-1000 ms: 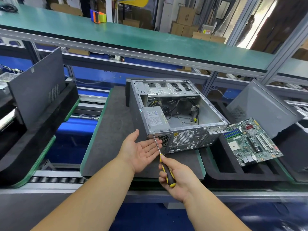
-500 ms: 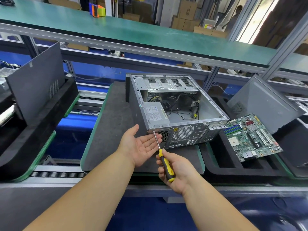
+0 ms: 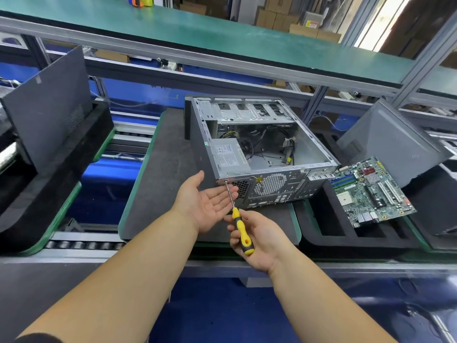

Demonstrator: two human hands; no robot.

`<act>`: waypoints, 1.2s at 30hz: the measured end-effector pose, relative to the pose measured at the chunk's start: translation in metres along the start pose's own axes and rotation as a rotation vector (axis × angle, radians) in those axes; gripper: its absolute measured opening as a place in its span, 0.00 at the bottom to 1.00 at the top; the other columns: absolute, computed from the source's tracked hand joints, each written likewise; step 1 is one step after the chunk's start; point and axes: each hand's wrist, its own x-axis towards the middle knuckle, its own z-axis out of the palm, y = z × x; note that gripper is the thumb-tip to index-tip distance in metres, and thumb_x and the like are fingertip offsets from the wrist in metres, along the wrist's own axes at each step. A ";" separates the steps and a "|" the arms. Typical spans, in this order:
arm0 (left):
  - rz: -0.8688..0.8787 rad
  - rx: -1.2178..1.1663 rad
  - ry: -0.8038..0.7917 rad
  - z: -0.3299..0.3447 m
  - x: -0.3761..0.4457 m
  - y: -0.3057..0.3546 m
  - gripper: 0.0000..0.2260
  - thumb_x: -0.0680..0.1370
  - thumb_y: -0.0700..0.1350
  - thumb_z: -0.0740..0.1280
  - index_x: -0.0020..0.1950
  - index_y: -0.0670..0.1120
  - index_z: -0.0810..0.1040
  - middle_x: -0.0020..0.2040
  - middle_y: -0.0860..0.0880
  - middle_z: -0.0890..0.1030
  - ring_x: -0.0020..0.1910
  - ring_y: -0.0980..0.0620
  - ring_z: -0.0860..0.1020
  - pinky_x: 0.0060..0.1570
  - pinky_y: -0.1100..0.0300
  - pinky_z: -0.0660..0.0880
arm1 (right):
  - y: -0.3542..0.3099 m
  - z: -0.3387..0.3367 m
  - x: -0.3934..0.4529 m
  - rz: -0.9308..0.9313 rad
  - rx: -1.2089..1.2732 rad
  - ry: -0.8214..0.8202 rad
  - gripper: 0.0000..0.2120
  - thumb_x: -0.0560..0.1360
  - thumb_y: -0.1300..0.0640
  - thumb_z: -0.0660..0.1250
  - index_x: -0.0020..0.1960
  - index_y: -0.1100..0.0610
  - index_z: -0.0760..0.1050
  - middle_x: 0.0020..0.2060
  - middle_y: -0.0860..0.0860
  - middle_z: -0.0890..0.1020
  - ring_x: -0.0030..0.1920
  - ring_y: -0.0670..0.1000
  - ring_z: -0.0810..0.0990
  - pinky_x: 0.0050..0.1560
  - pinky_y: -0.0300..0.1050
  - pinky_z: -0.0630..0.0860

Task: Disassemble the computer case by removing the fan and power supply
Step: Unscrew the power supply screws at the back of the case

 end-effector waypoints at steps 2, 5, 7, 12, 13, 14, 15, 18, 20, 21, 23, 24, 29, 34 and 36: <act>-0.003 -0.003 -0.006 0.000 0.001 0.001 0.32 0.78 0.63 0.59 0.60 0.33 0.78 0.55 0.38 0.83 0.59 0.43 0.80 0.67 0.50 0.71 | 0.002 0.001 0.002 -0.042 -0.032 0.031 0.12 0.80 0.54 0.65 0.47 0.63 0.79 0.31 0.52 0.76 0.26 0.46 0.72 0.28 0.36 0.72; -0.005 -0.005 -0.016 -0.002 0.001 0.001 0.33 0.78 0.63 0.59 0.60 0.33 0.77 0.56 0.38 0.83 0.58 0.44 0.81 0.66 0.51 0.72 | 0.002 0.002 0.005 -0.093 -0.090 0.073 0.07 0.78 0.55 0.68 0.44 0.58 0.76 0.29 0.50 0.77 0.26 0.45 0.73 0.27 0.35 0.72; -0.004 -0.019 -0.018 -0.002 0.002 0.001 0.33 0.78 0.64 0.59 0.61 0.33 0.77 0.56 0.38 0.83 0.58 0.43 0.81 0.65 0.51 0.73 | 0.003 0.003 0.006 -0.095 -0.092 0.072 0.06 0.78 0.56 0.69 0.44 0.57 0.76 0.29 0.50 0.78 0.26 0.45 0.74 0.27 0.35 0.73; -0.005 -0.023 -0.026 -0.003 0.003 0.001 0.33 0.77 0.64 0.59 0.62 0.33 0.77 0.57 0.38 0.83 0.58 0.43 0.81 0.66 0.50 0.71 | 0.002 0.003 0.003 -0.024 0.005 0.011 0.11 0.78 0.53 0.68 0.47 0.62 0.78 0.32 0.54 0.77 0.26 0.46 0.74 0.28 0.37 0.73; -0.003 -0.021 -0.026 -0.003 0.002 0.001 0.33 0.77 0.64 0.59 0.62 0.34 0.77 0.56 0.38 0.83 0.57 0.43 0.82 0.66 0.50 0.72 | 0.000 0.003 0.001 -0.004 0.021 -0.005 0.14 0.79 0.52 0.66 0.48 0.64 0.78 0.33 0.54 0.77 0.27 0.47 0.74 0.29 0.37 0.73; 0.000 -0.021 -0.024 -0.004 0.002 0.001 0.33 0.77 0.64 0.59 0.62 0.34 0.77 0.56 0.38 0.83 0.56 0.43 0.82 0.65 0.51 0.72 | -0.001 0.002 0.000 0.010 0.034 -0.014 0.16 0.80 0.52 0.63 0.49 0.66 0.79 0.33 0.55 0.78 0.28 0.47 0.74 0.30 0.38 0.74; 0.003 -0.023 -0.021 -0.003 0.002 0.000 0.33 0.77 0.64 0.60 0.61 0.34 0.77 0.56 0.38 0.83 0.56 0.43 0.82 0.64 0.51 0.73 | -0.001 0.001 0.000 0.016 0.043 -0.015 0.17 0.81 0.52 0.62 0.51 0.67 0.79 0.33 0.56 0.78 0.28 0.47 0.75 0.31 0.38 0.74; 0.006 -0.032 -0.016 -0.003 0.001 -0.001 0.33 0.78 0.64 0.60 0.61 0.34 0.77 0.55 0.38 0.83 0.54 0.43 0.83 0.64 0.50 0.73 | -0.001 0.002 -0.002 -0.008 0.049 -0.012 0.16 0.82 0.55 0.61 0.52 0.68 0.78 0.33 0.56 0.79 0.29 0.47 0.76 0.31 0.38 0.75; 0.004 -0.030 -0.018 -0.002 0.000 0.000 0.33 0.78 0.64 0.60 0.61 0.34 0.77 0.55 0.38 0.83 0.55 0.43 0.83 0.65 0.51 0.72 | 0.001 0.002 -0.002 -0.032 0.036 -0.012 0.15 0.81 0.56 0.62 0.51 0.67 0.79 0.32 0.56 0.79 0.29 0.47 0.76 0.30 0.38 0.75; 0.003 -0.028 -0.018 -0.002 0.000 0.000 0.33 0.78 0.64 0.59 0.61 0.34 0.78 0.56 0.38 0.83 0.56 0.43 0.82 0.65 0.51 0.72 | 0.002 0.002 -0.003 -0.040 0.017 -0.004 0.14 0.81 0.55 0.64 0.50 0.67 0.80 0.32 0.55 0.79 0.29 0.47 0.77 0.30 0.38 0.75; 0.003 -0.022 -0.013 -0.002 0.000 -0.001 0.32 0.78 0.63 0.59 0.61 0.34 0.77 0.56 0.39 0.83 0.57 0.43 0.82 0.64 0.51 0.73 | 0.002 0.001 -0.004 -0.053 -0.038 0.023 0.13 0.79 0.54 0.66 0.47 0.64 0.81 0.32 0.53 0.79 0.28 0.47 0.76 0.27 0.37 0.74; 0.004 -0.019 -0.009 -0.001 0.000 -0.001 0.32 0.78 0.63 0.59 0.61 0.34 0.77 0.56 0.39 0.83 0.57 0.44 0.82 0.62 0.51 0.74 | 0.002 0.002 -0.004 -0.060 -0.063 0.034 0.12 0.79 0.53 0.67 0.46 0.63 0.80 0.32 0.53 0.78 0.27 0.47 0.75 0.26 0.37 0.73; 0.006 -0.005 0.005 0.000 0.000 0.000 0.31 0.79 0.62 0.58 0.61 0.34 0.78 0.55 0.39 0.83 0.57 0.44 0.82 0.58 0.52 0.76 | 0.005 0.004 -0.003 -0.094 -0.103 0.086 0.10 0.79 0.52 0.67 0.47 0.59 0.77 0.32 0.51 0.77 0.26 0.46 0.72 0.26 0.37 0.71; 0.015 0.020 0.027 0.003 0.000 -0.001 0.21 0.80 0.52 0.59 0.57 0.35 0.79 0.54 0.39 0.84 0.54 0.45 0.83 0.53 0.53 0.78 | 0.005 0.004 -0.002 -0.096 -0.097 0.099 0.08 0.78 0.53 0.68 0.47 0.58 0.76 0.31 0.51 0.76 0.25 0.46 0.70 0.26 0.37 0.69; 0.031 0.073 0.067 0.004 0.001 -0.002 0.17 0.80 0.46 0.58 0.55 0.36 0.81 0.52 0.41 0.85 0.54 0.46 0.83 0.52 0.54 0.78 | 0.003 0.004 -0.003 -0.061 -0.058 0.065 0.11 0.78 0.52 0.68 0.48 0.60 0.77 0.31 0.52 0.76 0.25 0.46 0.71 0.26 0.38 0.70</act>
